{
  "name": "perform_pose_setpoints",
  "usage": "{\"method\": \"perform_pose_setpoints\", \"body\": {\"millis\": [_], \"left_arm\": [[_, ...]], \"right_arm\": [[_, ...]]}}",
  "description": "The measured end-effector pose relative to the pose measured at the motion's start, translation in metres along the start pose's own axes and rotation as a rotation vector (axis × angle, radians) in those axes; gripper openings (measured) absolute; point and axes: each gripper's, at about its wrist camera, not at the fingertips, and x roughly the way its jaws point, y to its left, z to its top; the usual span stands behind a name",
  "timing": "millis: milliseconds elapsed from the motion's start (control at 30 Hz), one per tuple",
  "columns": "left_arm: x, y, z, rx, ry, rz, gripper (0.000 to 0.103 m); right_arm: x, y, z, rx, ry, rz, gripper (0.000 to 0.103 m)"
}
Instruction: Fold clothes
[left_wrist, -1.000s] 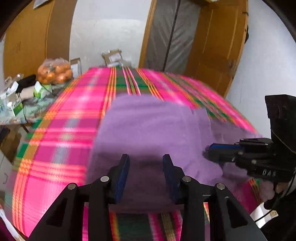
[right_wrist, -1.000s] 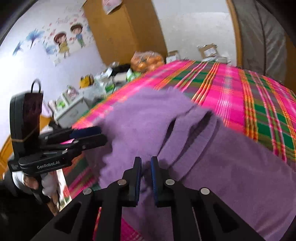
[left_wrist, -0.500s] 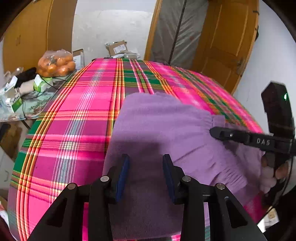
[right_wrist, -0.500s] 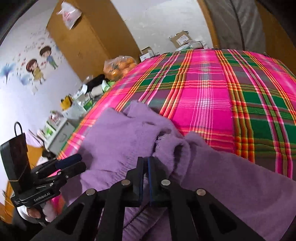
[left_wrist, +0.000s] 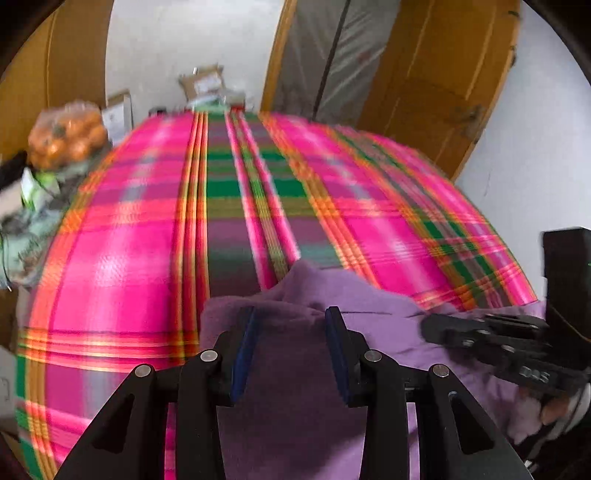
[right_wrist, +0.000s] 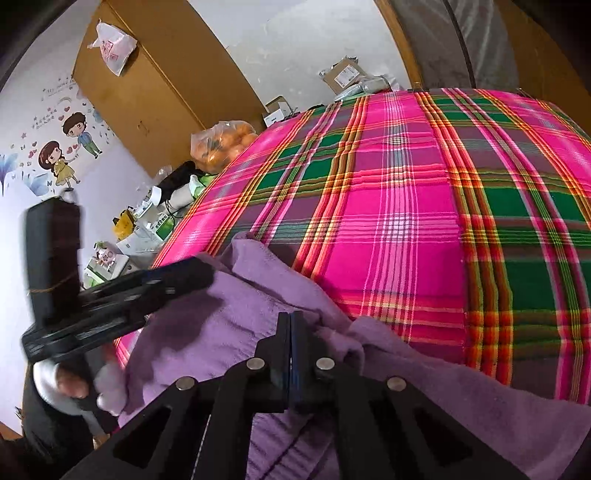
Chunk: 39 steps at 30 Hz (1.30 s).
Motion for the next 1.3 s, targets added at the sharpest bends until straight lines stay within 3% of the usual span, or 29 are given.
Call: {"method": "perform_pose_setpoints", "body": {"millis": [200,433,533,767,967,1133,1300], "left_arm": [[0.005,0.002,0.0,0.008,-0.031,-0.017,0.039],[-0.01,-0.005,-0.007,0.005,-0.044,0.016,0.039],[-0.031,-0.014,-0.024,0.013,-0.069,0.017,0.039],[-0.063,-0.029,-0.071,0.001,-0.097,0.04,0.039],[-0.07,-0.045,-0.105,-0.003,-0.094,0.045,0.039],[-0.064,-0.057,-0.114,0.033,-0.1,0.087,0.039],[-0.072,-0.058,-0.11,-0.005,-0.097,0.097,0.039]], "right_arm": [[0.001,-0.006,0.0,0.001,-0.006,0.015,0.0],[-0.015,0.016,-0.006,-0.083,-0.029,-0.059,0.005],[-0.03,0.035,-0.018,-0.149,-0.055,-0.064,0.013],[-0.04,0.058,-0.038,-0.209,-0.055,-0.057,0.015],[-0.038,0.054,-0.052,-0.195,-0.043,-0.079,0.017],[-0.041,0.049,-0.06,-0.189,-0.039,-0.085,0.017],[-0.054,0.061,-0.068,-0.241,-0.062,-0.062,0.017]]}}
